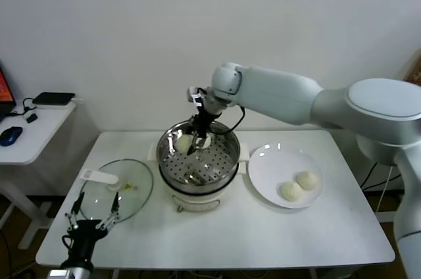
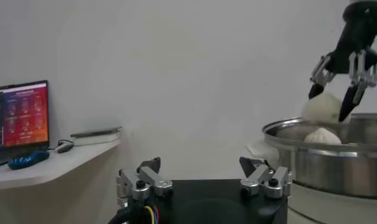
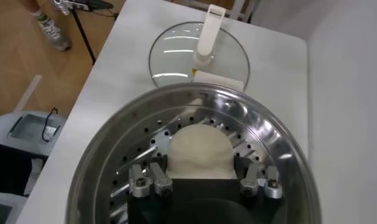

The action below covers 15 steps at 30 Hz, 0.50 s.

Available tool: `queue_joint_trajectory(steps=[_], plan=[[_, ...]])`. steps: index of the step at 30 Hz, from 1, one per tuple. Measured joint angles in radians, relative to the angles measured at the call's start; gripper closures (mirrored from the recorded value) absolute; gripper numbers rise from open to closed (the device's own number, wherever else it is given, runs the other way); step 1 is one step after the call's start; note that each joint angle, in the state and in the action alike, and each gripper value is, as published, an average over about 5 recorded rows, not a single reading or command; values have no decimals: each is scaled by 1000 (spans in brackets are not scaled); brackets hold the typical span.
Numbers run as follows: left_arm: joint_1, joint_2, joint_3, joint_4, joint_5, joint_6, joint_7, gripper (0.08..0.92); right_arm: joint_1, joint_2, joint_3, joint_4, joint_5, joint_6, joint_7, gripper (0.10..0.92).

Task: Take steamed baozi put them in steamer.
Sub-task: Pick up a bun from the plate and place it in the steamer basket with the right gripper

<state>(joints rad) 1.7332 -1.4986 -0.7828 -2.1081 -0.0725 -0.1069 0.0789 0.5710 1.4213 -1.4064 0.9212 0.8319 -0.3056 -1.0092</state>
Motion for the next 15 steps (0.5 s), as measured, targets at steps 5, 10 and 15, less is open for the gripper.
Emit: queue_joint_trajectory(steps=[5,10,15], plan=[[0,-2,-1,0,1,0,0,177,-35,28,14,-41,-28,7,0,321],[0,-2,-3,4,1,0,-1,177,-65,52,29,-84,-55,13,-1,321],[-1,-2,-4,6,1,0,-1,177,-88,72,36,-120,-77,19,-1,321]])
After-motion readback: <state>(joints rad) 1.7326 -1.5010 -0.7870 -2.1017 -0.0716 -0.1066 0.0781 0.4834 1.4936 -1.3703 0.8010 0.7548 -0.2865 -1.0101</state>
